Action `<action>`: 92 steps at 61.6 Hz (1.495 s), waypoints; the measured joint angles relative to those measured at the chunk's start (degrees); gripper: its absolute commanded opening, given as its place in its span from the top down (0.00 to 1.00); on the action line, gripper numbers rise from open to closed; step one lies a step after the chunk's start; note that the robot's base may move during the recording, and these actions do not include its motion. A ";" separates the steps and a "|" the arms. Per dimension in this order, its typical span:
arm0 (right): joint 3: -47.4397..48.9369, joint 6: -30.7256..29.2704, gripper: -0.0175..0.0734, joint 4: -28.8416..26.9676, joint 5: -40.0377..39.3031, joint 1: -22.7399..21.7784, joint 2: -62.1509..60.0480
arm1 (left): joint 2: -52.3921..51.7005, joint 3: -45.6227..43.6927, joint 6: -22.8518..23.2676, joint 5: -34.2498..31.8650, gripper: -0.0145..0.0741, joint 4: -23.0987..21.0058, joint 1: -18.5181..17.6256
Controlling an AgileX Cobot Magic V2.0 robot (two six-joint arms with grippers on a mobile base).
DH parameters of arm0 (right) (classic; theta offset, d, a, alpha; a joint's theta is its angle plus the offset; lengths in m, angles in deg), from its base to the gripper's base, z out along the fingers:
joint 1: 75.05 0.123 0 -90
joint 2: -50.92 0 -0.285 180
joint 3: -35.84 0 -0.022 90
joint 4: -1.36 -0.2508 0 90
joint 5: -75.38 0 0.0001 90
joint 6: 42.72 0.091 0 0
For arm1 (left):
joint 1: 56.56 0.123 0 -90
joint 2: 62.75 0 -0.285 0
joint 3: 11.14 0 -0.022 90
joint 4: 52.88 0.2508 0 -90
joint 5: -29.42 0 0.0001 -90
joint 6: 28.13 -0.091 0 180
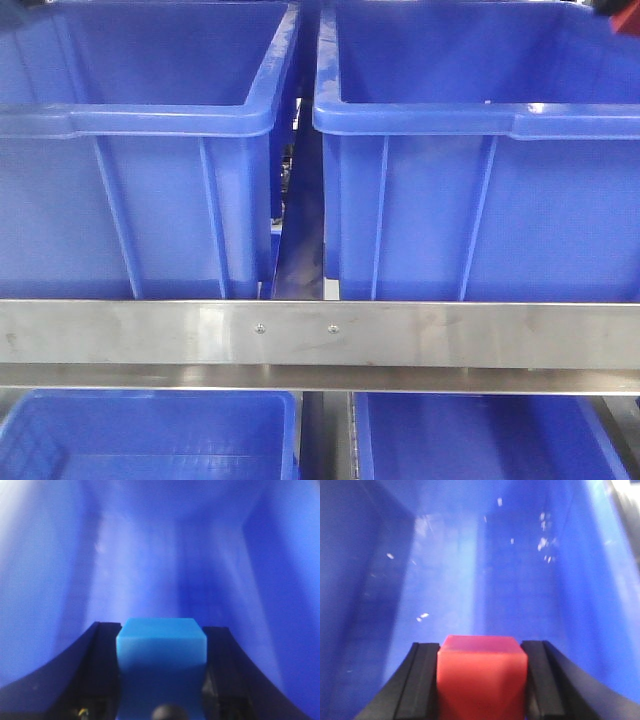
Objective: Sort and place red and blue blocks on shelf
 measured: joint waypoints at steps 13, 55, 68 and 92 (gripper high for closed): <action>0.13 0.00 0.71 0.00 -0.12 0.00 0.36 | 2.06 -0.51 0.00 0.00 0.55 0.20 0.00; 0.22 0.00 0.59 0.10 -2.21 0.00 0.36 | 1.94 -0.83 -0.11 2.66 0.73 -1.00 -0.08; 0.22 0.00 0.73 0.10 -1.96 0.00 -1.49 | -2.87 -0.83 -0.11 3.16 0.68 -1.39 -0.08; -5.84 0.00 0.73 0.10 2.25 0.00 -14.78 | -13.39 6.41 -0.11 3.68 0.68 -1.49 -0.08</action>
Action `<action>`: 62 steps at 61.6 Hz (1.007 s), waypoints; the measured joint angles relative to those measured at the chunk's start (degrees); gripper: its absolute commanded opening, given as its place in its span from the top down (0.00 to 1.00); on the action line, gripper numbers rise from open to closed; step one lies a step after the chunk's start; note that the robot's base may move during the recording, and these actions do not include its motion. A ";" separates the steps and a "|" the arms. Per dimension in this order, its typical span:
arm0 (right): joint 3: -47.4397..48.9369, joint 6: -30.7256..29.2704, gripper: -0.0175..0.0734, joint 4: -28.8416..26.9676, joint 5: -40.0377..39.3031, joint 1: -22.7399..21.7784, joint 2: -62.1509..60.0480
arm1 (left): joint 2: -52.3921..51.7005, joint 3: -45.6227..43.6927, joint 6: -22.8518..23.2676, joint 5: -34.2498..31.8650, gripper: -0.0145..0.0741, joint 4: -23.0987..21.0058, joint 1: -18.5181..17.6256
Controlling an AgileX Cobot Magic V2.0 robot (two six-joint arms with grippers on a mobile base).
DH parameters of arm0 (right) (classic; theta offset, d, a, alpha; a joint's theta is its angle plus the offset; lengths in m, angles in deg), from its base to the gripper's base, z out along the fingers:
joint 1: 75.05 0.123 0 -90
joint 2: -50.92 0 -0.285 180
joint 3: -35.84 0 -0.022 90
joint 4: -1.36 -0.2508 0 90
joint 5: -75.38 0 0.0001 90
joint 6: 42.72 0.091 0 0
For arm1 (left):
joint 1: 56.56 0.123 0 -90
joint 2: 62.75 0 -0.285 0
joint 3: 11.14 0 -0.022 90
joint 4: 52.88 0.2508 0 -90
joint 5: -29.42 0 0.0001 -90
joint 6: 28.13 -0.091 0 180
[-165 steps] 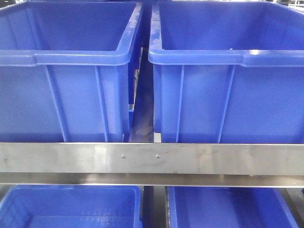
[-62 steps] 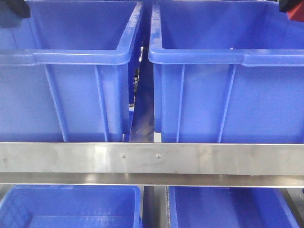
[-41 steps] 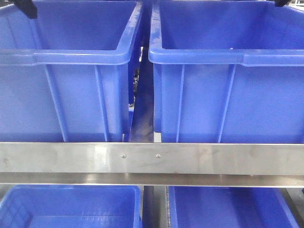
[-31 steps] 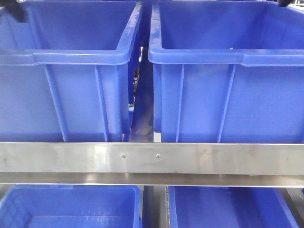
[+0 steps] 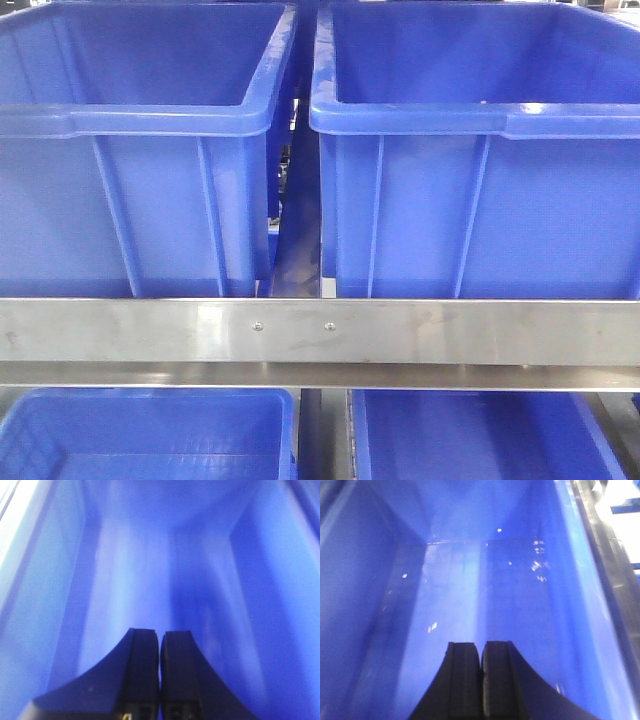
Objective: Sort and place red and blue blocks on shelf
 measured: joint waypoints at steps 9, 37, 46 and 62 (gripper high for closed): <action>-7.42 0.00 0.73 0.00 0.20 0.00 -8.41 | -6.44 8.26 0.00 -1.49 0.68 0.00 0.00; -19.28 0.00 0.73 0.00 0.18 0.00 -24.40 | -25.27 24.73 0.00 -9.22 0.68 0.00 0.00; -19.28 0.00 0.73 0.00 0.18 0.00 -24.40 | -25.27 24.83 0.00 -9.44 0.68 0.00 0.00; -19.28 0.00 0.73 0.00 0.18 0.00 -24.40 | -24.03 24.94 0.00 -9.33 0.68 0.00 0.00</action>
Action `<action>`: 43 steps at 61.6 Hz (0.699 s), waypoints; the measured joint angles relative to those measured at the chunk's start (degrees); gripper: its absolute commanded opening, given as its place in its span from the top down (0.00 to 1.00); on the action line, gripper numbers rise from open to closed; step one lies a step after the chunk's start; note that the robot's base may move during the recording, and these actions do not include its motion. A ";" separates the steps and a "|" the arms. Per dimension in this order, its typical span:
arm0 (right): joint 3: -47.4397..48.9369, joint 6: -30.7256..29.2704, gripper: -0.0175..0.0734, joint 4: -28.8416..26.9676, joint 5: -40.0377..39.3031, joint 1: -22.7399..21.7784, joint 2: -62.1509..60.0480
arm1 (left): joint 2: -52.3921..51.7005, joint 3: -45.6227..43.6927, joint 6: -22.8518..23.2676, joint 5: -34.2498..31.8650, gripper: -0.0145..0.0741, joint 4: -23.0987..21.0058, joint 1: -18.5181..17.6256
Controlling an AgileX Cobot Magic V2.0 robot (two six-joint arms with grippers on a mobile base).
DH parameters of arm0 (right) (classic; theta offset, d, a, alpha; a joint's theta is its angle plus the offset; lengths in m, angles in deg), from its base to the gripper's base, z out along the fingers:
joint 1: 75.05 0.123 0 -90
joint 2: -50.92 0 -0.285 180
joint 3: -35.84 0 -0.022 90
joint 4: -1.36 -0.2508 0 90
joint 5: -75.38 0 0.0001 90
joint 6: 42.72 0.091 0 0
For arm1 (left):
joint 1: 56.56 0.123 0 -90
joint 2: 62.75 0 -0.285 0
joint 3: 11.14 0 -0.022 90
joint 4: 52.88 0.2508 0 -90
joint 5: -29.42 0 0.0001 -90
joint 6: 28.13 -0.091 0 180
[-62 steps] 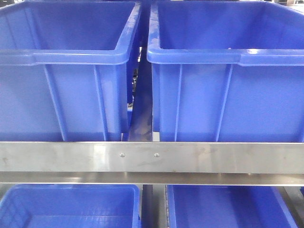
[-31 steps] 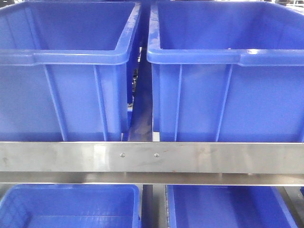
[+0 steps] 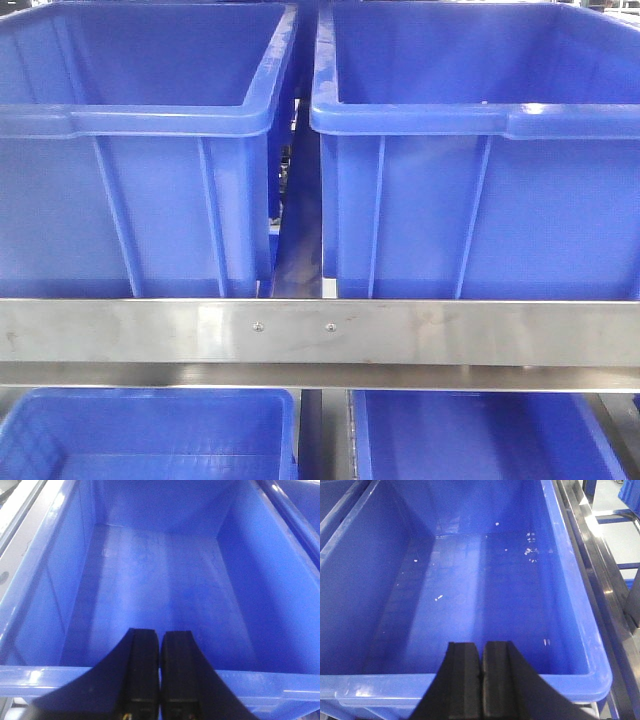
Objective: Sort and place red and blue blocks on shelf
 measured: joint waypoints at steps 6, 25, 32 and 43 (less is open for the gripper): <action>0.00 0.00 0.73 0.00 0.00 0.00 0.00 | 1.75 0.00 0.00 0.00 0.68 0.00 0.00; 0.00 0.00 0.73 0.00 0.00 0.00 0.00 | 10.12 0.00 0.00 -0.10 0.68 0.00 0.00; 0.00 0.00 0.73 0.00 0.00 0.00 0.00 | 13.38 -0.11 -5.84 -1.08 0.68 6.75 0.24; 0.00 0.00 0.73 0.00 0.00 0.00 0.00 | 21.83 -1.98 -19.13 -8.95 0.68 37.73 0.84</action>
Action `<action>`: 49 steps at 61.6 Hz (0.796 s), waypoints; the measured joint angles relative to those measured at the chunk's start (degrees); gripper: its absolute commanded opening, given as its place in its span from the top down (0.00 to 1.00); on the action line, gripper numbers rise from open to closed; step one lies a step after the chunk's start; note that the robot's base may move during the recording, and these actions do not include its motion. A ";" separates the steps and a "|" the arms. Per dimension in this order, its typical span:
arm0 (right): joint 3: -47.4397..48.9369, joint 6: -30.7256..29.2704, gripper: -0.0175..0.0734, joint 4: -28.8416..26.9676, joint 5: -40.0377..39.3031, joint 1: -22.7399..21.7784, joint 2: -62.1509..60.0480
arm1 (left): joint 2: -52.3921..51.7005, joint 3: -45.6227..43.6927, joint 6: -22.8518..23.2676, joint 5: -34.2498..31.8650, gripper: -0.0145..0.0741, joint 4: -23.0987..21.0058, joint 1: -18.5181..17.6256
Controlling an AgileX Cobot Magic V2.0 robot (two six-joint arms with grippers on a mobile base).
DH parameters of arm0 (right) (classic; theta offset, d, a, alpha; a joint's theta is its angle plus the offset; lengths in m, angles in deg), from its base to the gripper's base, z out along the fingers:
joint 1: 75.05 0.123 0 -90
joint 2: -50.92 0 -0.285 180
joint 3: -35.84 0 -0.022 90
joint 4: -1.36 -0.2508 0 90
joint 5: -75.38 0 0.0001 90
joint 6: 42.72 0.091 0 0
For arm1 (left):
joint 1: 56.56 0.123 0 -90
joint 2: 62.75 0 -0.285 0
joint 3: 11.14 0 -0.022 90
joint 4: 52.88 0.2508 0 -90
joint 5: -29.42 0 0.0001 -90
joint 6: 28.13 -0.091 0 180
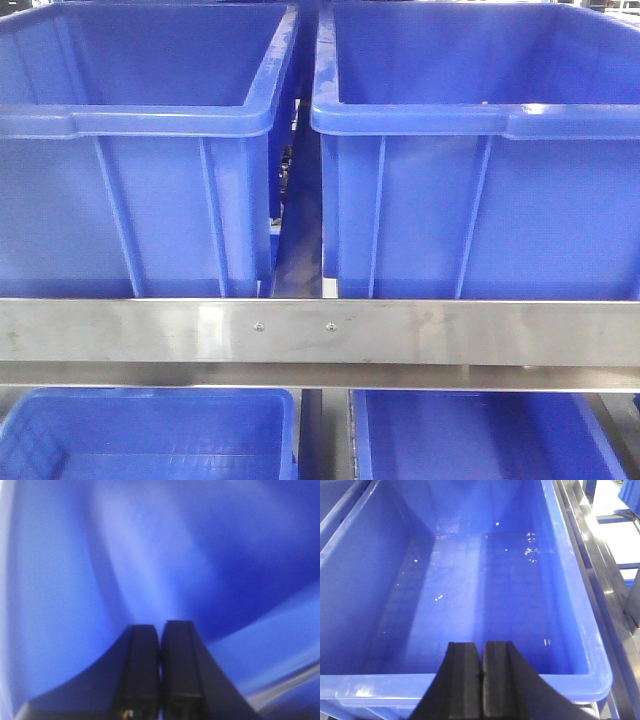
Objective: Sort and place red and blue blocks on shelf
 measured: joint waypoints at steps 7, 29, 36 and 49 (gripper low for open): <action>0.00 -0.08 0.73 0.00 0.00 0.00 0.00 | 3.99 -2.49 -1.35 -0.95 0.68 7.82 0.05; 0.00 -0.08 0.73 0.00 0.00 0.00 0.00 | -6.10 -2.25 -2.03 12.62 0.68 -0.31 -2.15; 0.00 -0.08 0.73 0.00 0.00 0.00 0.00 | -11.52 -1.24 -2.03 18.41 0.68 -9.74 -3.83; 0.00 -0.08 0.73 0.00 0.00 0.00 0.00 | -18.46 -1.10 -2.07 20.58 0.68 -16.73 -4.72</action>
